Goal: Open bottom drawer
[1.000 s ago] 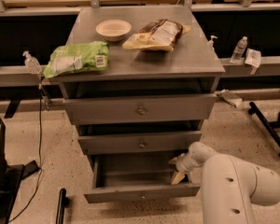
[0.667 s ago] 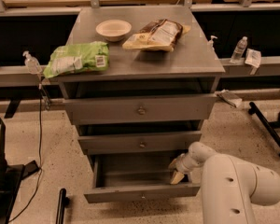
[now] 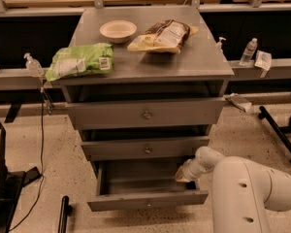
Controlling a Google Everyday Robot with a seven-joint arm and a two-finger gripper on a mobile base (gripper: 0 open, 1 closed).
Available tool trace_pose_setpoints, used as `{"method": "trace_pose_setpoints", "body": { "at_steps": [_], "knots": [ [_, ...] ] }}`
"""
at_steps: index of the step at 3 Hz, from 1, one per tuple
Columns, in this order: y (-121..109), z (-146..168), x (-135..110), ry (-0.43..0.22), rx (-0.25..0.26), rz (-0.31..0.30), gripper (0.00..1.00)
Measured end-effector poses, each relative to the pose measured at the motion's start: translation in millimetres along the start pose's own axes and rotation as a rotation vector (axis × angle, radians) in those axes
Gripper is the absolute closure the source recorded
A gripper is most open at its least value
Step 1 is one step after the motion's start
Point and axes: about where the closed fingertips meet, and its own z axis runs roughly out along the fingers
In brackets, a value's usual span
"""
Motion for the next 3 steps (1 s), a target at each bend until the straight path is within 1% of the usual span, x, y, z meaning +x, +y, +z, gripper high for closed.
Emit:
{"method": "trace_pose_setpoints", "body": {
  "at_steps": [1, 2, 3],
  "knots": [
    [7.2, 4.4, -2.0, -0.003, -0.016, 0.005, 1.00],
    [23.2, 19.2, 8.2, -0.011, -0.016, 0.038, 1.00],
    [36.2, 35.0, 15.1, -0.026, -0.012, 0.045, 1.00]
  ]
}}
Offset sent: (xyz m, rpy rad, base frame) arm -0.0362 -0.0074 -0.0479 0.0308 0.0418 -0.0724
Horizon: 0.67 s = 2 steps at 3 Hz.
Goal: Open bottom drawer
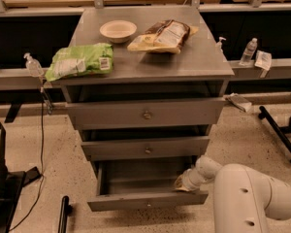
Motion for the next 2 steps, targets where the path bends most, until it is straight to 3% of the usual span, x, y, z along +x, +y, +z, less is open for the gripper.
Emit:
{"method": "trace_pose_setpoints", "body": {
  "at_steps": [2],
  "knots": [
    [18.6, 0.6, -10.9, -0.023, -0.025, -0.048, 1.00]
  ]
}}
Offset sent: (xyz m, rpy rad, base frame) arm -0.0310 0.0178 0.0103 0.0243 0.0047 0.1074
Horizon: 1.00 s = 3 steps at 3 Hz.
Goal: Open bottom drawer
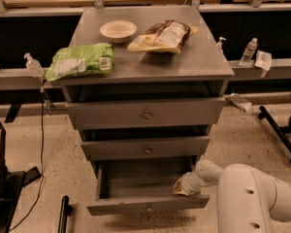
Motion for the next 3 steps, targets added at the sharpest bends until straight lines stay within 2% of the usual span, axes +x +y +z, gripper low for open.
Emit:
{"method": "trace_pose_setpoints", "body": {
  "at_steps": [1, 2, 3],
  "knots": [
    [25.1, -3.3, -5.0, -0.009, -0.063, -0.016, 1.00],
    [35.4, -7.2, -5.6, -0.007, -0.085, -0.022, 1.00],
    [35.5, -7.2, -5.6, -0.007, -0.085, -0.022, 1.00]
  ]
}}
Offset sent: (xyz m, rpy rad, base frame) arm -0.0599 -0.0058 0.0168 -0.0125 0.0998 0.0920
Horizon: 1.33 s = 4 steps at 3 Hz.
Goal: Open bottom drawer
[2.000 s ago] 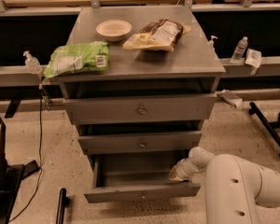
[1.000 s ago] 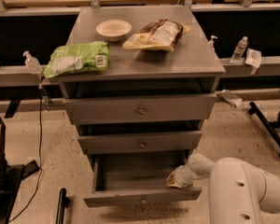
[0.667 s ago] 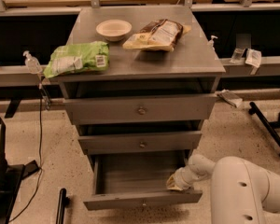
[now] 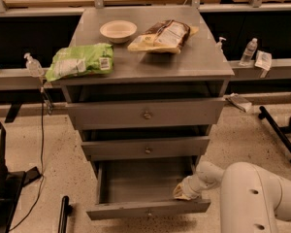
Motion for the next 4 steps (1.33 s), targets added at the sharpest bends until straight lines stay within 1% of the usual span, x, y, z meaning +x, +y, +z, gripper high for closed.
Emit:
{"method": "trace_pose_setpoints", "body": {
  "at_steps": [4],
  "knots": [
    [0.1, -0.4, -0.2, 0.000, 0.000, 0.000, 1.00]
  ]
}}
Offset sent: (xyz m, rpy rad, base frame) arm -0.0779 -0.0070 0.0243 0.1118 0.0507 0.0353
